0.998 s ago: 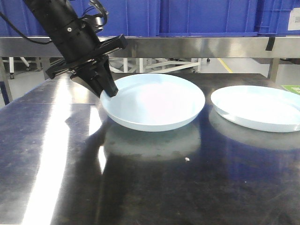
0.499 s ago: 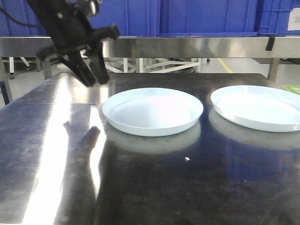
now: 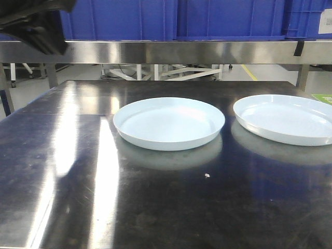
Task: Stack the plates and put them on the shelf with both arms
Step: 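Carry the plate toward the table center, set it down, release, then move the right gripper to the rim of the other white plate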
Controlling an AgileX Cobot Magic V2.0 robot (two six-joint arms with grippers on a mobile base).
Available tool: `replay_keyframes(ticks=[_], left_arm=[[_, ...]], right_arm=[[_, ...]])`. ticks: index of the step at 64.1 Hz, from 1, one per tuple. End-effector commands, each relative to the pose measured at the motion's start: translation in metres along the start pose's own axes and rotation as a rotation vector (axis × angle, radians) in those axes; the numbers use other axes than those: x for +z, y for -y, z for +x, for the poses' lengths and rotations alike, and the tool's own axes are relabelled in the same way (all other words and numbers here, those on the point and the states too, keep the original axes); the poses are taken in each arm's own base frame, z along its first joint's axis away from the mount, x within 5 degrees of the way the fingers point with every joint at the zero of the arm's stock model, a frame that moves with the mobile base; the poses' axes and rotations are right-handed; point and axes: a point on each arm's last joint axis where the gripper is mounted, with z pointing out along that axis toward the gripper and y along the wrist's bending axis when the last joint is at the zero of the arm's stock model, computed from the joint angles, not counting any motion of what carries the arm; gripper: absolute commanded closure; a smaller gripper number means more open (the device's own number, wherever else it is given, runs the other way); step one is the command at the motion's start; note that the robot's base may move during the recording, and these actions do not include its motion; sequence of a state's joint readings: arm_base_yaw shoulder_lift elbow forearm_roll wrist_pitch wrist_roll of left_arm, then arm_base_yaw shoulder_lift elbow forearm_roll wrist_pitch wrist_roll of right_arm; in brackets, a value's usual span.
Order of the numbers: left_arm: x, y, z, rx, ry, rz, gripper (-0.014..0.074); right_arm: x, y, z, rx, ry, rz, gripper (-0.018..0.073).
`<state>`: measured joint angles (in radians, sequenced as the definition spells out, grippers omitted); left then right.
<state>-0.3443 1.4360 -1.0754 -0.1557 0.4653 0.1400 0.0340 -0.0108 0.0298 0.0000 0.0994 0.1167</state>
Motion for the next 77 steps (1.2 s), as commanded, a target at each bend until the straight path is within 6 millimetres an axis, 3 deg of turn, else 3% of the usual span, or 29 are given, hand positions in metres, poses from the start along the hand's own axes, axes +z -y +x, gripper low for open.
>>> replay_keyframes(ticks=[1,7,26,46,60,77], left_arm=[[-0.035,0.001,0.000,0.057,0.248,-0.045,0.0511],[-0.053,0.000,0.021,0.129,0.325,-0.078,0.0511],[-0.101,0.002,0.086,0.135,0.484,-0.093,0.0511],[-0.135,-0.009,0.134,0.096,0.623,-0.196,0.0511],[-0.149,-0.012,0.140,0.085,0.686,-0.241,0.0511],[-0.153,-0.011,0.141,0.086,0.705,-0.244,0.0512]], right_arm=[[-0.002,-0.001,-0.008,-0.017,0.101,-0.004,0.0502],[-0.002,-0.001,-0.008,-0.017,0.101,-0.004,0.0502],[-0.002,-0.001,-0.008,-0.017,0.101,-0.004,0.0502],[-0.002,-0.001,-0.008,-0.017,0.101,-0.004,0.0502],[-0.002,-0.001,-0.008,-0.017,0.101,-0.004,0.0502],[-0.002,-0.001,-0.008,-0.017,0.101,-0.004,0.0502]])
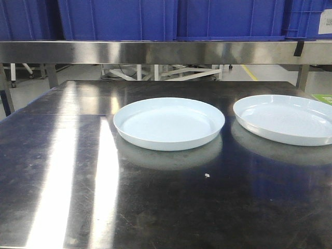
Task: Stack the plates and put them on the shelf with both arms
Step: 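Move the right gripper to the rim of the other white plate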
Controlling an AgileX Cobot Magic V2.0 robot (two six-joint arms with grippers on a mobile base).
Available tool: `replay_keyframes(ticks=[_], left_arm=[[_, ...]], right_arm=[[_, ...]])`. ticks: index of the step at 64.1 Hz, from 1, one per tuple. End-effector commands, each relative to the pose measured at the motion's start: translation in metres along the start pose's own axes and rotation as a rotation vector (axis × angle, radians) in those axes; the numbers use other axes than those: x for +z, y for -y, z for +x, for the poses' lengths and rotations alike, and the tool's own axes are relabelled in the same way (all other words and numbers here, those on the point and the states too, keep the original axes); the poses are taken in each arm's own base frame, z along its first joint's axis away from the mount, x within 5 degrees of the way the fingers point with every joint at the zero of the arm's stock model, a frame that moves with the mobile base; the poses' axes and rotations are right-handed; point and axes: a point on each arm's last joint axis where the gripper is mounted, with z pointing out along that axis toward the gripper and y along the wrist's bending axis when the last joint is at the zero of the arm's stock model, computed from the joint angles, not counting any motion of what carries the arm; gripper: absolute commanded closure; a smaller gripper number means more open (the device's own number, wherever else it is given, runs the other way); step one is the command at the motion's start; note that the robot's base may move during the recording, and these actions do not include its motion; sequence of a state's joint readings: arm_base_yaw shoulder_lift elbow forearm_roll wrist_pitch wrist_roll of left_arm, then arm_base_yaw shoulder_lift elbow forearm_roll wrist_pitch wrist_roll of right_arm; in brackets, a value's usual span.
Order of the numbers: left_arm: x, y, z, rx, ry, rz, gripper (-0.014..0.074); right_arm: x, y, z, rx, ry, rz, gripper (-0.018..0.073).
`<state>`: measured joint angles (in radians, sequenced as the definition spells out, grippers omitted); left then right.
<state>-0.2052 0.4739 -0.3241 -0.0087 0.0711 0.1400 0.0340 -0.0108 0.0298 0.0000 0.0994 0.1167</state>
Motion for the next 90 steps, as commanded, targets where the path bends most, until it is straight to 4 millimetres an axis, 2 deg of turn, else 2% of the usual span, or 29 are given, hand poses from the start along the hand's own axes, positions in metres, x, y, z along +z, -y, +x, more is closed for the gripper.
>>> replay_keyframes(ticks=[1,24,34,40,53,64,75,82,90], left_arm=[[-0.001,-0.003,-0.017,-0.011,0.116,-0.018,0.0512],[-0.001,-0.003,-0.017,-0.011,0.116,-0.018,0.0514],[-0.001,-0.003,-0.017,-0.011,0.116,-0.018,0.0514],[-0.001,-0.003,-0.017,-0.011,0.116,-0.018,0.0514],[-0.001,-0.003,-0.017,-0.011,0.116,-0.018,0.0514],[-0.001,-0.003,-0.017,-0.011,0.116,-0.018,0.0514],[-0.001,-0.003,-0.017,-0.011,0.116,-0.018,0.0514],[-0.001,-0.003,-0.017,-0.011,0.116,-0.018,0.0514],[-0.001,-0.003,-0.017,-0.011,0.116,-0.018,0.0514]], right_arm=[[-0.002,-0.001,-0.008,-0.017,0.101,-0.004,0.0502],[-0.002,-0.001,-0.011,-0.009,0.134,-0.008,0.0502],[-0.003,-0.001,-0.017,0.085,0.186,-0.018,0.0502],[-0.003,-0.002,-0.018,0.130,0.153,-0.019,0.0502],[0.000,-0.005,-0.035,0.153,0.017,-0.016,0.0502],[0.013,-0.009,-0.054,0.152,-0.126,-0.002,0.0502],[0.028,-0.010,-0.076,0.098,-0.090,0.004,0.0502],[0.042,-0.010,-0.078,0.090,-0.119,0.014,0.0502],[0.066,-0.010,-0.079,0.091,-0.251,0.031,0.0502]])
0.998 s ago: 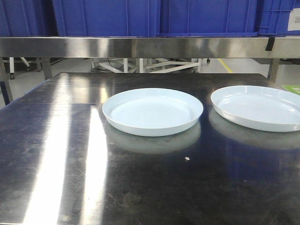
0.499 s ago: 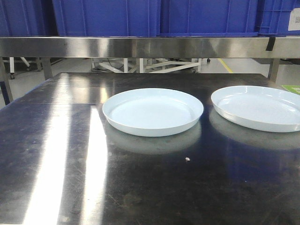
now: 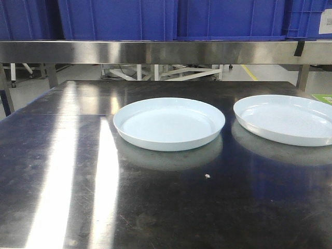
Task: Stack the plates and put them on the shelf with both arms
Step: 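Move the right gripper to the rim of the other white plate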
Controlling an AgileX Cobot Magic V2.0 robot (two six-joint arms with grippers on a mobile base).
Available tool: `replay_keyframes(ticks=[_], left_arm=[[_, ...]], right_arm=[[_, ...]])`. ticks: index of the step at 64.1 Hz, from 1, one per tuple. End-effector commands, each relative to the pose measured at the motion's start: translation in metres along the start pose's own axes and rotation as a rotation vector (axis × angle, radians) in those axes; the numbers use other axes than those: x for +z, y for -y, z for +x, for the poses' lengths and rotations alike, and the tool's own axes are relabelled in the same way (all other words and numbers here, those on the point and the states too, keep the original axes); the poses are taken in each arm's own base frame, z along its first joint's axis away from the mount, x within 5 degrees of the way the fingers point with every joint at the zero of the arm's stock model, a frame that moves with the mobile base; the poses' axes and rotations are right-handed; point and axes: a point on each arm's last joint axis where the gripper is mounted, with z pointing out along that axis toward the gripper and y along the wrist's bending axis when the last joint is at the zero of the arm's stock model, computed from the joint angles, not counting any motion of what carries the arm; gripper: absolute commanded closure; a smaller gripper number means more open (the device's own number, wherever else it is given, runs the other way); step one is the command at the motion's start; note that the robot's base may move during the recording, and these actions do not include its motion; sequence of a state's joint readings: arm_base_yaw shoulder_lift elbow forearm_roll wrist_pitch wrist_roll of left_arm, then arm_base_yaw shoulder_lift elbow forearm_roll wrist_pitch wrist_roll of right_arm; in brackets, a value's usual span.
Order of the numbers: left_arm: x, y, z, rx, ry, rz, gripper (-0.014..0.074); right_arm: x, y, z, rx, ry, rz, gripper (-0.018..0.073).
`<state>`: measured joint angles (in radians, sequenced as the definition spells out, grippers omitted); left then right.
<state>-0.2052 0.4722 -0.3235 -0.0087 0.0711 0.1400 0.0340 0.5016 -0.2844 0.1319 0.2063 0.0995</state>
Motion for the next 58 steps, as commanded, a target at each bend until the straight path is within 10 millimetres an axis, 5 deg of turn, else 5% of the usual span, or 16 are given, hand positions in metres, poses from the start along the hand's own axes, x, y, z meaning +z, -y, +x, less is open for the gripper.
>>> replay_keyframes(ticks=[1,28,42,58], left_arm=[[-0.001,-0.003,-0.017,-0.011,0.115,-0.017,0.0514],[-0.001,-0.003,-0.017,-0.011,0.115,-0.017,0.0514],[-0.001,-0.003,-0.017,-0.011,0.115,-0.017,0.0514],[-0.001,-0.003,-0.017,-0.011,0.115,-0.017,0.0514]], right_arm=[[0.013,-0.004,-0.025,-0.022,0.038,0.009,0.0502],[0.109,-0.014,-0.075,-0.015,-0.332,0.060,0.0501],[0.133,-0.010,-0.099,0.000,-0.311,0.085,0.0501],[0.145,0.027,-0.108,0.070,-0.321,0.203,0.0501]])
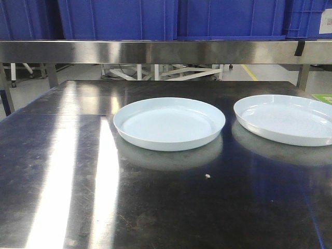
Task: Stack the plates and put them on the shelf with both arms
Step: 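Move the right gripper to the rim of the other white plate, then grasp the plate rim with the right gripper and lift it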
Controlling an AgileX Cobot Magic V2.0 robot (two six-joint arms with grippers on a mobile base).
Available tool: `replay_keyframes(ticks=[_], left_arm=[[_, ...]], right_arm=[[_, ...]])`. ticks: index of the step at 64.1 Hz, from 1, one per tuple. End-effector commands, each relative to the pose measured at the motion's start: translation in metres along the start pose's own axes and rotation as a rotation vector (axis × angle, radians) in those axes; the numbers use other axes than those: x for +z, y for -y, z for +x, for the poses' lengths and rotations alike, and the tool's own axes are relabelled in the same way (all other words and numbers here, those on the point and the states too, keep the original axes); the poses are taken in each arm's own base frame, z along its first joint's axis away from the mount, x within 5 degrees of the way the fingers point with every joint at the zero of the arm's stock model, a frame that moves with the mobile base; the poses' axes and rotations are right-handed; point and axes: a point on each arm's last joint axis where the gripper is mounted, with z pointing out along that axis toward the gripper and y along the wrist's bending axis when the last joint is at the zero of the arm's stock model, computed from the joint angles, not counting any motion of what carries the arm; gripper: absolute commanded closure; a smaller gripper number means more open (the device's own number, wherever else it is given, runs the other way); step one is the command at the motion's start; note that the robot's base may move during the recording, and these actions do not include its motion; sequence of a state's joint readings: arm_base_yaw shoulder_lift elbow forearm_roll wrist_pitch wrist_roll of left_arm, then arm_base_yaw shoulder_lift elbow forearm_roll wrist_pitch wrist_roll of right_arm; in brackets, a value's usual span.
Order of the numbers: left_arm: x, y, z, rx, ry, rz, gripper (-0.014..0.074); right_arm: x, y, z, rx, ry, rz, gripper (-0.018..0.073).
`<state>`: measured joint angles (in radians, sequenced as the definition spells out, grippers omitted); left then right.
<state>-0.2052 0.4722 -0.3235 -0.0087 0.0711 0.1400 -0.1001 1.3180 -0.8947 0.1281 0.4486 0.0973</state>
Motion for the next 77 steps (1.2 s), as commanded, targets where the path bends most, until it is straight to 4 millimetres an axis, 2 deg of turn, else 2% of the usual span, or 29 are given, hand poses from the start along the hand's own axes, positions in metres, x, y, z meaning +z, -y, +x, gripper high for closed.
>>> replay_keyframes(ticks=[1,12,23,28,36,40,65,77], left_arm=[[-0.001,-0.003,-0.017,-0.011,0.115,-0.017,0.0514],[-0.001,-0.003,-0.017,-0.011,0.115,-0.017,0.0514],[-0.001,-0.003,-0.017,-0.011,0.115,-0.017,0.0514],[-0.001,-0.003,-0.017,-0.011,0.115,-0.017,0.0514],[-0.001,-0.003,-0.017,-0.011,0.115,-0.017,0.0514],[-0.001,-0.003,-0.017,-0.011,0.115,-0.017,0.0514],[-0.001,-0.003,-0.017,-0.011,0.115,-0.017,0.0514],[-0.001,-0.003,-0.017,-0.011,0.115,-0.017,0.0514]], right_arm=[[-0.005,0.010,-0.020,0.015,0.083,0.024,0.0501],[0.015,0.023,-0.029,0.050,-0.070,0.068,0.0501],[0.042,0.025,-0.050,-0.021,-0.261,0.076,0.0484],[0.054,0.024,-0.060,-0.029,-0.317,0.074,0.0425],[0.067,0.023,-0.073,-0.030,-0.368,0.072,0.0261],[0.070,0.023,-0.079,-0.039,-0.372,0.069,0.0217],[0.099,0.007,-0.068,-0.077,-0.431,0.046,0.0204],[0.109,0.006,-0.065,-0.080,-0.443,0.045,0.0204]])
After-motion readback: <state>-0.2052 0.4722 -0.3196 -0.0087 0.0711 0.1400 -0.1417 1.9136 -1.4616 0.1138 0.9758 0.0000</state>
